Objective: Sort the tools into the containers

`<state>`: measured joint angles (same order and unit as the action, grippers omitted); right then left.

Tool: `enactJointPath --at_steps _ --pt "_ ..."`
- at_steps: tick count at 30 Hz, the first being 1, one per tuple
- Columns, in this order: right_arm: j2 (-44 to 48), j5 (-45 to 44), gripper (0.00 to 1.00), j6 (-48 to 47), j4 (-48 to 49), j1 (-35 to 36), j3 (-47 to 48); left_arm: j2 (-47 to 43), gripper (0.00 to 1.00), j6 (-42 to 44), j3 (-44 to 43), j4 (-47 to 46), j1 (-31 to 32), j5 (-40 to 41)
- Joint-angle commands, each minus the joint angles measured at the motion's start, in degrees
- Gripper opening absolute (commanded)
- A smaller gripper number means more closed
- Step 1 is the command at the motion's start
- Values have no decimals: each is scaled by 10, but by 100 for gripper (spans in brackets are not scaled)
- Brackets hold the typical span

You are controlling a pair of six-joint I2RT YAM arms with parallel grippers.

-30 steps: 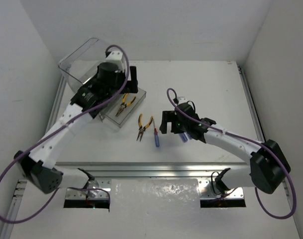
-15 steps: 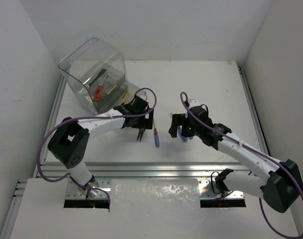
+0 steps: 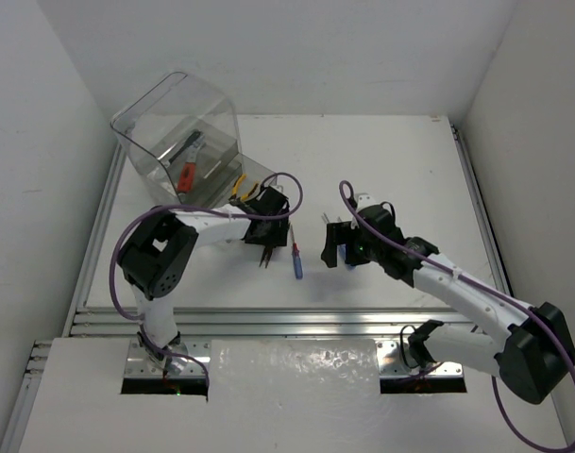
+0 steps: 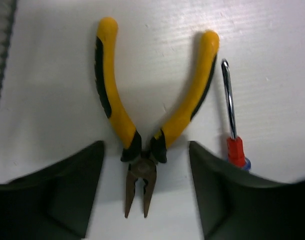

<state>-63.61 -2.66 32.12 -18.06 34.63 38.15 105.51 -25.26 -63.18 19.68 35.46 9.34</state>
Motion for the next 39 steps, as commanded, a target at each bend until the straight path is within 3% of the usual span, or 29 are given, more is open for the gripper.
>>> enactJointPath --at_steps 1,7,8,9,11,17,21,28,33,39 --pt "18 7 99 -11 26 -1 -3 28 56 9 -22 -13 -6 -10" --pt "23 8 99 -13 27 -2 -2 43 37 11 -6 -18 0 -14" --pt "24 8 99 -13 29 -1 -2 43 30 13 -5 -17 2 -14" --pt "25 9 99 -13 29 -2 -3 44 15 18 -5 -13 7 -13" --pt "27 12 99 -13 31 -3 -3 46 0 21 -8 -4 11 -12" --pt "26 17 99 -14 35 -2 -7 24 0 26 -17 29 22 19" --pt "28 18 99 -14 34 -1 -7 46 31 35 -40 68 25 37" --pt "29 18 99 -17 36 -2 -5 84 33 38 -39 77 27 15" --pt "27 23 99 -17 41 -2 -10 104 0 46 -34 72 27 0" --pt "28 24 99 -18 43 -3 -10 27 0 44 -18 49 29 1"
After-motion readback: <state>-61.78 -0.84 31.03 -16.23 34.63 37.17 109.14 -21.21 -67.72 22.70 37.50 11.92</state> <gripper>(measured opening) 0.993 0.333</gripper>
